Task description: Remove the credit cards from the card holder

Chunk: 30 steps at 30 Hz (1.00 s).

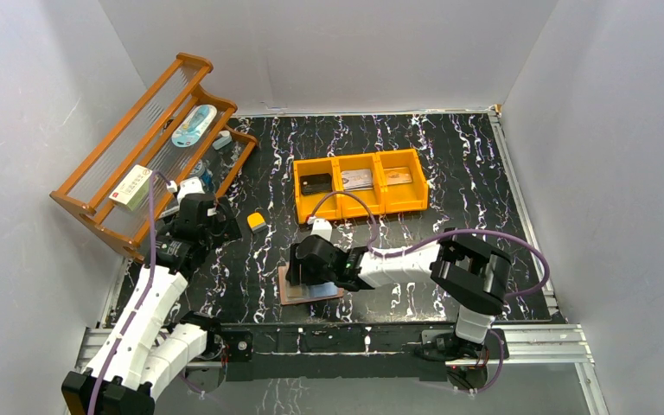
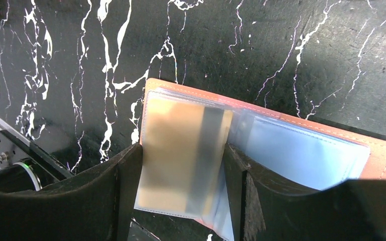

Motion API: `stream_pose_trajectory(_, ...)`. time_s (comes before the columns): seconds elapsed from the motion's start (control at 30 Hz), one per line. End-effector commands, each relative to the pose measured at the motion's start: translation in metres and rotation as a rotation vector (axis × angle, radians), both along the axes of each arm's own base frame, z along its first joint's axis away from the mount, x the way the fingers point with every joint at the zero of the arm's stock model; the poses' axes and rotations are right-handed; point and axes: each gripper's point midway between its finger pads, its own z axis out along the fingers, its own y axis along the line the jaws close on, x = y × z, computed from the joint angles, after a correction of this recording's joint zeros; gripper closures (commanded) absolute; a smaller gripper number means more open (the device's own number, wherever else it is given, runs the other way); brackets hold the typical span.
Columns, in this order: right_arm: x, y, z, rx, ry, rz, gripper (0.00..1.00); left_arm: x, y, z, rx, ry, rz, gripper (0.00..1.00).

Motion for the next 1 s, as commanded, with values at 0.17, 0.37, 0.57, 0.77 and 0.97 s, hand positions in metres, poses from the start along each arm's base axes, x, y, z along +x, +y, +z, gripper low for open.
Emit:
stream_pose_trajectory(0.17, -0.016, -0.003, -0.011, 0.064, 0.09, 0.021, 0.34, 0.004, -0.007, 0.006, -0.021, -0.011, -0.041, 0.02)
stream_pose_trajectory(0.37, -0.016, -0.005, -0.014, 0.132, 0.15, 0.015, 0.35, 0.005, -0.052, 0.0, -0.192, 0.018, -0.216, 0.02)
stream_pose_trajectory(0.57, -0.012, -0.007, -0.007, 0.171, 0.173, -0.01, 0.35, -0.026, -0.119, -0.006, -0.562, 0.103, -0.396, 0.06)
stream_pose_trajectory(0.77, -0.01, -0.01, -0.011, 0.184, 0.191, -0.028, 0.35, -0.051, -0.143, -0.02, -0.757, 0.201, -0.41, 0.07)
stream_pose_trajectory(0.97, -0.01, -0.012, -0.014, 0.18, 0.201, -0.032, 0.35, -0.063, -0.148, -0.031, -0.817, 0.269, -0.387, 0.16)
